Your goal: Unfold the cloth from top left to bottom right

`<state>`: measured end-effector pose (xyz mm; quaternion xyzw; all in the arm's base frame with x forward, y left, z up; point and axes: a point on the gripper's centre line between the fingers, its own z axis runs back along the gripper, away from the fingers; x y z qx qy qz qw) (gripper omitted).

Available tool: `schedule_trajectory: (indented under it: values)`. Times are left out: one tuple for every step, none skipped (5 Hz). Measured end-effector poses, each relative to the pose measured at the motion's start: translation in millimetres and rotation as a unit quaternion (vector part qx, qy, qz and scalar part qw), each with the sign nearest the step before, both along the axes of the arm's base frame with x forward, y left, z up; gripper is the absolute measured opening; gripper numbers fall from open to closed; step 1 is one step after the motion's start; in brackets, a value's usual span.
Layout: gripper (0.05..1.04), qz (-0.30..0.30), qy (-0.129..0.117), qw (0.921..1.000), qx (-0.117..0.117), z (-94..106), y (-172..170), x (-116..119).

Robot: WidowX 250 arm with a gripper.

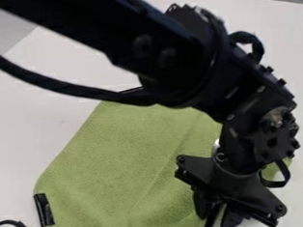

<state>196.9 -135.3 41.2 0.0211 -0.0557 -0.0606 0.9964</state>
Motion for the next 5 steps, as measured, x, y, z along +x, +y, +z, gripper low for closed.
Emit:
schedule_trajectory:
  values:
    - [0.79, 0.01, -0.007, 0.9998, 0.013, 7.5, 0.6, 6.4]
    - [0.999, 0.027, -0.002, 0.9995, 0.018, 19.1, -7.0, 7.5]
    - [1.004, 0.046, 0.006, 0.9986, 0.026, 34.8, -16.2, 7.5]
    - [1.001, 0.057, -0.014, 0.998, 0.025, 54.0, -26.3, 7.0]
    - [1.001, 0.055, -0.028, 0.9978, 0.024, 58.5, -26.8, 8.5]
